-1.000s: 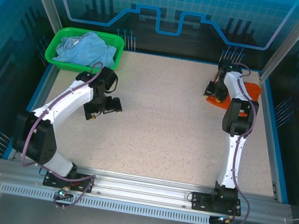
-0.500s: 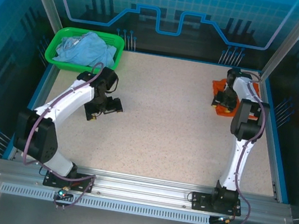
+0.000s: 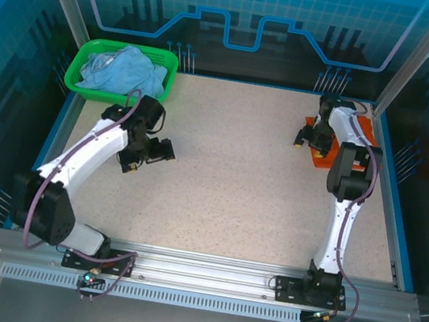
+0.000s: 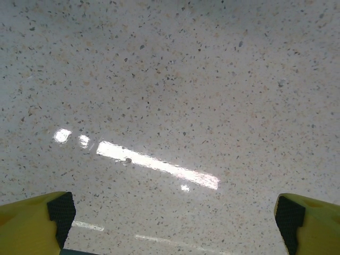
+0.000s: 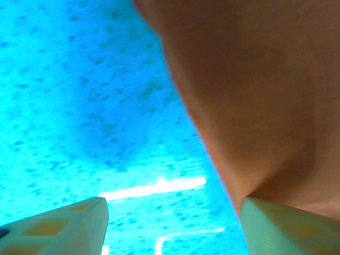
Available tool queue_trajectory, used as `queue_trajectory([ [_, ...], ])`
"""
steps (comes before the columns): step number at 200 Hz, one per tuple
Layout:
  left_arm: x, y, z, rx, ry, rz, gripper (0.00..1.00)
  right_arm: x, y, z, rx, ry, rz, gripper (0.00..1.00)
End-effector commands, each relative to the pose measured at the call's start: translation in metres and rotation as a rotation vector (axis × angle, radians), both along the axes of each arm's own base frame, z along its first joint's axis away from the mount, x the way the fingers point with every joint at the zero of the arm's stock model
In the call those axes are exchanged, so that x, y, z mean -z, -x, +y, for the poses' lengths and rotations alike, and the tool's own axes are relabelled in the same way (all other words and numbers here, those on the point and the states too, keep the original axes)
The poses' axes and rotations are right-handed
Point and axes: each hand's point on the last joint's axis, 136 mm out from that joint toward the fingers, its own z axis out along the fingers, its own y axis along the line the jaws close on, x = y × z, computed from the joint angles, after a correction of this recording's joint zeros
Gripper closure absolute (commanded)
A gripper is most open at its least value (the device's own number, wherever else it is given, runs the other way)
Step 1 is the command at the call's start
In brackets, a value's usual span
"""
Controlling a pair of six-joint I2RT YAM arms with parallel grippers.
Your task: Fold and stack the t-shirts
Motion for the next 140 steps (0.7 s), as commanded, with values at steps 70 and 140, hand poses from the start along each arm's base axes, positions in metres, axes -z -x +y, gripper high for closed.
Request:
queue_trajectory([
  [70, -0.025, 0.065, 0.017, 0.051, -0.045, -0.115, 0.01, -0.04, 0.017, -0.041, 0.44, -0.038, -0.058, 0.38],
  [140, -0.037, 0.098, 0.043, -0.159, -0.058, -0.152, 0.01, 0.018, -0.019, -0.051, 0.524, -0.1, 0.033, 0.39],
])
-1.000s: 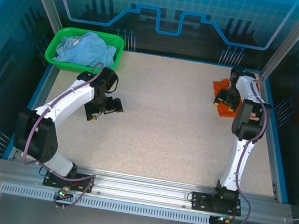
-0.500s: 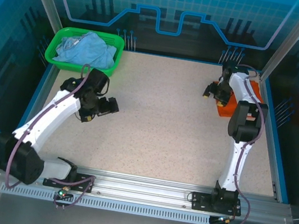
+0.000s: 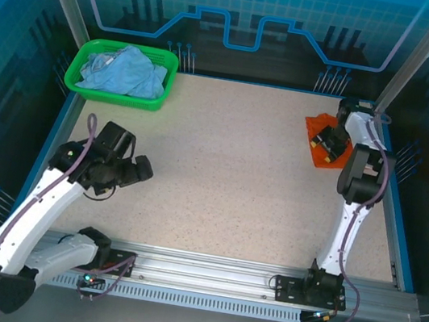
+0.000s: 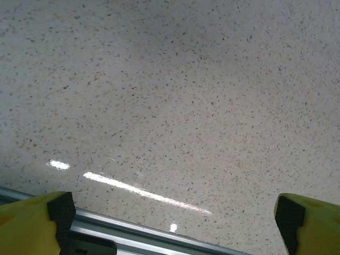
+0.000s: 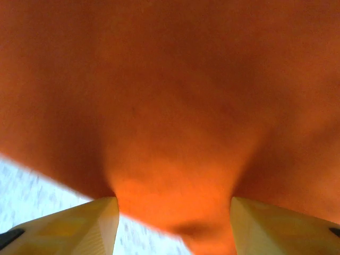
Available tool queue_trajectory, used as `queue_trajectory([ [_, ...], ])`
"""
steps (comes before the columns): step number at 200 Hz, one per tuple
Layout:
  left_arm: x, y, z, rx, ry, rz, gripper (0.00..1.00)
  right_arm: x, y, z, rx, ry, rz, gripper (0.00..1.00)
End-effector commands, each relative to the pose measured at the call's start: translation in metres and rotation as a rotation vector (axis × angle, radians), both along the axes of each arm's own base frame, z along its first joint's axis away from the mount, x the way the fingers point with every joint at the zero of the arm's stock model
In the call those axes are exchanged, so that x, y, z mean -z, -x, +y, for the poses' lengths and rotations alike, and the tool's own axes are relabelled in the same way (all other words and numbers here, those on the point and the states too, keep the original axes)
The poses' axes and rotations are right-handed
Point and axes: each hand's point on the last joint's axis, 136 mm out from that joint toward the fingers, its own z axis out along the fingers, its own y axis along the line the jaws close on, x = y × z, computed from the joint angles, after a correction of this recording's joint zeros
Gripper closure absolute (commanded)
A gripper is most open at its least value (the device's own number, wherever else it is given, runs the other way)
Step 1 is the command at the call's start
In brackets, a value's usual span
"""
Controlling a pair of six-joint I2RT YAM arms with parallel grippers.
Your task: Fold and stack the t-shirts
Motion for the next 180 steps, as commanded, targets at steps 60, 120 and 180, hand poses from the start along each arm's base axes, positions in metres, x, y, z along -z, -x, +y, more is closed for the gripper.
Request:
queue_trajectory([
  [60, -0.015, 0.004, 0.022, -0.173, -0.023, -0.056, 0.01, 0.016, -0.047, 0.003, 0.068, -0.083, 0.003, 0.33],
  [120, -0.033, -0.007, 0.028, -0.199, -0.041, -0.133, 0.01, -0.05, -0.053, 0.023, -0.108, -0.063, -0.202, 0.22],
  [180, -0.122, -0.063, 0.056, -0.174, -0.247, -0.549, 0.01, -0.188, -0.026, 0.08, -0.318, 0.042, -0.584, 0.08],
])
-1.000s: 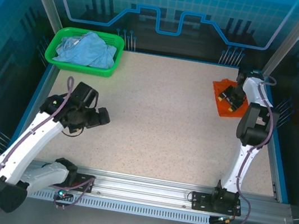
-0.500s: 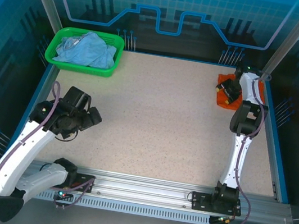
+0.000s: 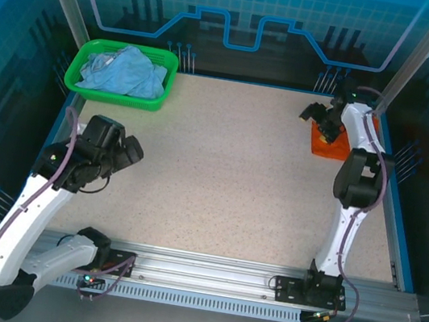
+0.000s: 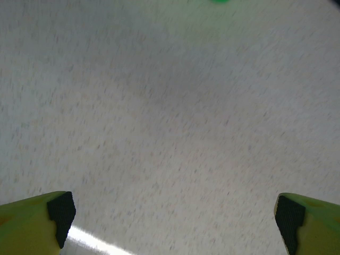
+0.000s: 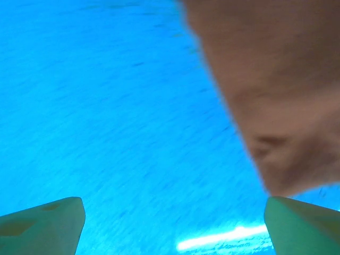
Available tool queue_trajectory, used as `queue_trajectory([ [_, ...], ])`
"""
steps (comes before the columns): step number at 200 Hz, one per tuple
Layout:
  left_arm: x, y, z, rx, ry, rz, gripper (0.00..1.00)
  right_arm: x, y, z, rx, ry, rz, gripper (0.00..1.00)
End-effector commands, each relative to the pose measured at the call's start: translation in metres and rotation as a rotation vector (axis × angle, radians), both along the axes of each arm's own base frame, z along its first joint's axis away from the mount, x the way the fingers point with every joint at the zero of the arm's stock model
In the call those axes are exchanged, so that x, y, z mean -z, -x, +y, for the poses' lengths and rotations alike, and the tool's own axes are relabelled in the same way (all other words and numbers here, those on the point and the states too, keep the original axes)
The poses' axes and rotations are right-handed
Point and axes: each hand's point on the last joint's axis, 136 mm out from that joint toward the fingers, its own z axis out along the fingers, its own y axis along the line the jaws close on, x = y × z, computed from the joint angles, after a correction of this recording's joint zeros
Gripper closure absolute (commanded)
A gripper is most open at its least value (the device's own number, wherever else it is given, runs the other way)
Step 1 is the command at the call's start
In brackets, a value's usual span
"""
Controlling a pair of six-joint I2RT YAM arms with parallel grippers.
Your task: Fold and stack the t-shirts
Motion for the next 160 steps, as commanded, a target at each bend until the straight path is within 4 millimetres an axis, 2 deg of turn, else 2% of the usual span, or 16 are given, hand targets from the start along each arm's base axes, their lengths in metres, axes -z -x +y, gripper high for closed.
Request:
queue_trajectory([
  [1, -0.062, -0.028, 0.026, -0.045, -0.169, -0.259, 0.01, -0.081, 0.008, 0.017, -0.064, 0.052, -0.259, 0.05],
  [5, -0.069, -0.031, 0.029, -0.055, -0.193, -0.291, 0.01, -0.088, 0.013, 0.017, -0.062, 0.059, -0.282, 0.01],
  [28, -0.098, -0.051, 0.039, -0.05, -0.298, -0.464, 0.01, -0.105, 0.051, 0.0, 0.012, 0.193, -0.348, 0.0],
  [37, -0.104, -0.057, 0.044, -0.06, -0.323, -0.517, 0.01, -0.106, 0.066, -0.008, 0.039, 0.249, -0.36, 0.0],
  [51, -0.097, -0.065, 0.053, -0.084, -0.347, -0.536, 0.01, -0.104, 0.09, -0.022, 0.073, 0.312, -0.379, 0.0],
  [68, -0.066, -0.073, 0.068, -0.124, -0.327, -0.46, 0.01, -0.097, 0.117, -0.037, 0.104, 0.401, -0.428, 0.0],
  [89, -0.011, -0.087, 0.08, -0.111, -0.247, -0.345, 0.01, -0.091, 0.142, -0.035, 0.038, 0.519, -0.577, 0.0],
  [106, 0.031, -0.092, 0.088, -0.116, -0.15, -0.307, 0.01, -0.072, 0.163, -0.032, -0.027, 0.633, -0.643, 0.0],
  [121, 0.065, -0.089, 0.088, -0.083, -0.171, -0.287, 0.01, -0.045, 0.177, -0.029, -0.108, 0.659, -0.587, 0.0],
  [138, 0.092, -0.085, 0.084, -0.012, -0.222, -0.27, 0.01, -0.013, 0.19, -0.02, -0.212, 0.622, -0.497, 0.0],
  [160, 0.12, -0.08, 0.078, 0.05, -0.239, -0.239, 0.01, 0.005, 0.203, -0.019, -0.21, 0.6, -0.509, 0.0],
])
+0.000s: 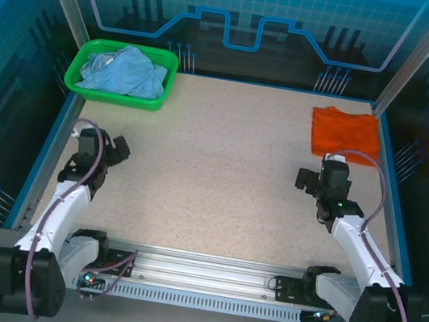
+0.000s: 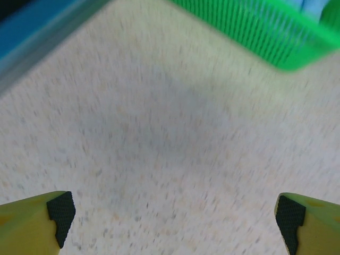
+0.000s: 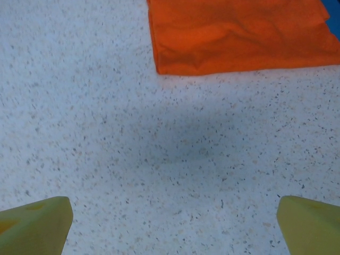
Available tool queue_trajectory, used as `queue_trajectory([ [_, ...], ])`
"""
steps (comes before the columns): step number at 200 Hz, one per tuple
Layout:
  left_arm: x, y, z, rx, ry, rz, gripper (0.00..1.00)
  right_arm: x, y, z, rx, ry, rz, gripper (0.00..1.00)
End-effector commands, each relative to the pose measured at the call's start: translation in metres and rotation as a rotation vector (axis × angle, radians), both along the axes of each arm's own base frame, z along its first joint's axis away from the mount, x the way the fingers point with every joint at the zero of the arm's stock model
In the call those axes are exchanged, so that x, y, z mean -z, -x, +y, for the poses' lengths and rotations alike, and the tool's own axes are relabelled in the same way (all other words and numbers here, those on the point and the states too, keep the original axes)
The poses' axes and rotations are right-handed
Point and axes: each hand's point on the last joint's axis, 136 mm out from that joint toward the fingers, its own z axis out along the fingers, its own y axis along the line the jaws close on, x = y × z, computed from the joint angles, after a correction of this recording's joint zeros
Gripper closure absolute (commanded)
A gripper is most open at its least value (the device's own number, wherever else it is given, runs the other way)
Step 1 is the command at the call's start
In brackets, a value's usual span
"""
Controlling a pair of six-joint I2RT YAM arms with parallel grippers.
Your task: Fold and stack the t-shirts
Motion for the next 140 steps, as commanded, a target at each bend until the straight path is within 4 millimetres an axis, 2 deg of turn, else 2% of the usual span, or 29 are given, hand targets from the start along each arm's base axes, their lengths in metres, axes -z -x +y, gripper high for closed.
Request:
queue_trajectory([
  [1, -0.011, -0.016, -0.01, 0.119, -0.047, -0.115, 0.01, 0.0, 0.002, 0.004, -0.054, 0.025, -0.072, 0.0],
  [7, -0.004, -0.016, -0.011, 0.123, -0.043, -0.107, 0.01, 0.005, 0.003, 0.008, -0.084, 0.009, -0.083, 0.0],
  [16, 0.007, -0.015, -0.011, 0.116, -0.026, -0.095, 0.01, 0.009, 0.003, 0.03, -0.234, -0.06, -0.118, 0.0],
  [21, 0.013, -0.015, -0.012, 0.119, -0.018, -0.088, 0.01, 0.01, 0.003, 0.033, -0.266, -0.083, -0.138, 0.0],
  [41, 0.033, -0.016, -0.013, 0.12, -0.016, -0.078, 0.01, 0.026, -0.005, 0.017, -0.179, -0.074, -0.107, 0.0],
  [73, 0.025, -0.045, -0.015, 0.175, -0.079, -0.136, 0.01, 0.027, -0.032, 0.006, -0.134, -0.05, -0.12, 0.0],
  [85, 0.021, -0.059, -0.015, 0.187, -0.093, -0.164, 0.01, 0.021, -0.048, 0.002, -0.099, -0.04, -0.158, 0.0],
  [117, 0.015, -0.095, -0.017, 0.199, -0.107, -0.253, 0.01, 0.016, -0.082, 0.009, -0.129, 0.015, -0.203, 0.0],
  [140, 0.017, -0.111, -0.024, 0.252, -0.157, -0.233, 0.01, 0.014, -0.085, 0.019, -0.162, 0.082, -0.209, 0.0],
])
